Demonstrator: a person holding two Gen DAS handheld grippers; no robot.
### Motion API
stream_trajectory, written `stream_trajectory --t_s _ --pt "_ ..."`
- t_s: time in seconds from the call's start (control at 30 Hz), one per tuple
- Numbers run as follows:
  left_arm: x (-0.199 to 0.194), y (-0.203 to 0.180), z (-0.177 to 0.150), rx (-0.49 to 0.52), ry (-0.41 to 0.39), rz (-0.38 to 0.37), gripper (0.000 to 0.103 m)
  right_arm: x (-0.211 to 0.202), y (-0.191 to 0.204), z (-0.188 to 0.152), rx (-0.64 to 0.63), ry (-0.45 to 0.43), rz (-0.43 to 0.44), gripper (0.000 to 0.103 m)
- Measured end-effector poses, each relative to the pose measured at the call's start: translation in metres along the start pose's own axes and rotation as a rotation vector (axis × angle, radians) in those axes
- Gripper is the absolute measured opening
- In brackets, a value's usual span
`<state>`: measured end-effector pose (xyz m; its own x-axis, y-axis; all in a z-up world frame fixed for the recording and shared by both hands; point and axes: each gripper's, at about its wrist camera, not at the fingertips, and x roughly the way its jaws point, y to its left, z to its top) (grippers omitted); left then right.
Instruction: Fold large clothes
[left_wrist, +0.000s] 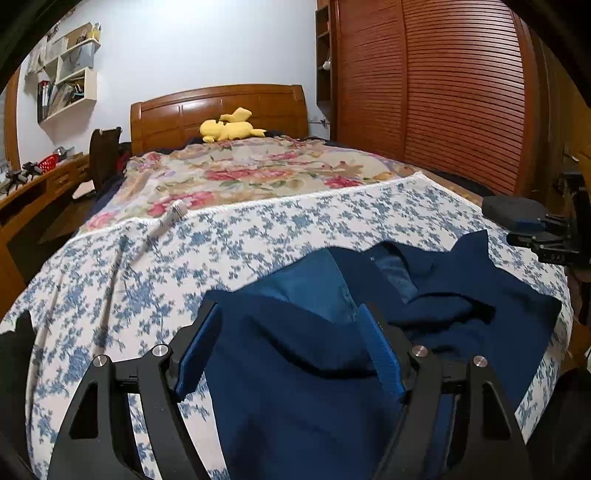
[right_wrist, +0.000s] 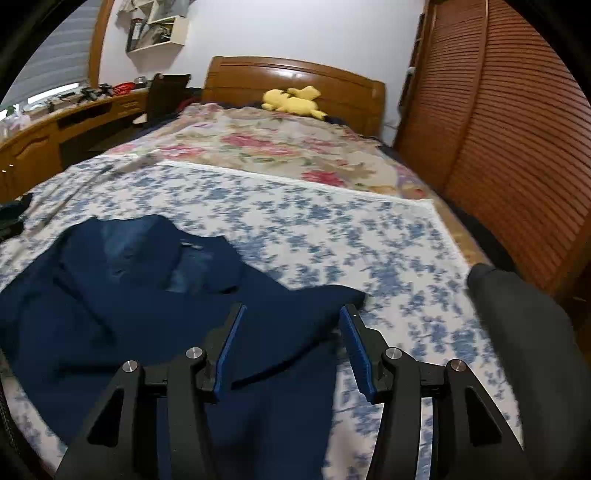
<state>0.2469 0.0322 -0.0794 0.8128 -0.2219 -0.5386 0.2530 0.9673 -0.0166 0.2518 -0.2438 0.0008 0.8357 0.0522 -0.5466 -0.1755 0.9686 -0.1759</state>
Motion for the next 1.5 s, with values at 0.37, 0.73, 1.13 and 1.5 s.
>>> stream_trajectory --t_s 0.37,0.73,1.13,1.5 --pt "-0.003 0.013 -0.012 -0.019 0.006 0.007 0.076 0.009 0.06 -0.005 -0.119 0.08 0.166 0.054" --pt "-0.003 0.02 -0.017 -0.02 0.019 -0.005 0.076 0.043 0.067 -0.002 -0.243 0.232 0.128 0.018" --pt "-0.003 0.024 -0.018 -0.035 0.017 -0.01 0.076 0.088 0.062 0.104 -0.324 0.096 -0.024 0.004" --pt "-0.002 0.035 -0.019 -0.049 0.017 -0.006 0.076 0.12 0.068 0.135 -0.253 0.065 -0.104 0.015"
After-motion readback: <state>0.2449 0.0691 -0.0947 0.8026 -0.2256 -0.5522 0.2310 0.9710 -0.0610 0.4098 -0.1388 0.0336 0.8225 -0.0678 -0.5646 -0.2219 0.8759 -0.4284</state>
